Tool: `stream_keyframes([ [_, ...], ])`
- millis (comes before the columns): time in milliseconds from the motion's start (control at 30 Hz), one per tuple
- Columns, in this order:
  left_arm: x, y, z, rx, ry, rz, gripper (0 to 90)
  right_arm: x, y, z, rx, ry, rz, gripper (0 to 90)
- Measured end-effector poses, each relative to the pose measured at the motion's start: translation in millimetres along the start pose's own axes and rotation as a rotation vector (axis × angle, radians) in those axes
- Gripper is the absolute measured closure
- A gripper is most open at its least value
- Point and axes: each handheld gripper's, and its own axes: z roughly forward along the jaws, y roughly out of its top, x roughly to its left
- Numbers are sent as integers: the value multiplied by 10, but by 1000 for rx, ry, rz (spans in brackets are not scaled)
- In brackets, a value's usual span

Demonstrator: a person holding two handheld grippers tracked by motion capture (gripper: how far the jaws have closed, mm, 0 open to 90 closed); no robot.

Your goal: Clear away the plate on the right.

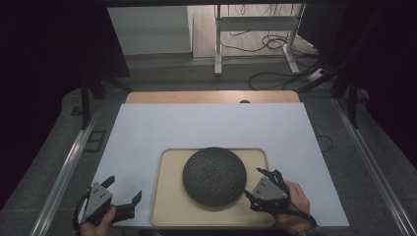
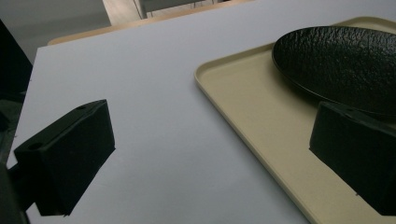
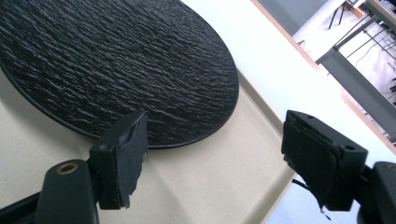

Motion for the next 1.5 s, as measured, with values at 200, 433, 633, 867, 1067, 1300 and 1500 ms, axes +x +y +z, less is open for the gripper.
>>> stream_keyframes([
  [200,0,-1,2,2,-1,0,0,-75,-52,-48,-16,13,71,213],
  [433,0,-1,3,4,-1,0,0,-152,-123,-95,-25,26,140,187],
  [633,-1,-3,5,6,0,0,0,-198,-185,-123,-23,28,171,160],
  [867,-1,-4,6,8,1,-1,0,-248,-264,-160,-17,31,222,127],
  [1067,-1,-4,8,10,1,0,0,-299,-326,-213,-31,25,267,92],
  [1300,-1,-5,11,12,1,-1,0,-346,-388,-291,-50,8,312,52],
  [1500,-1,-7,12,13,1,0,0,-371,-455,-347,-62,-8,328,33],
])
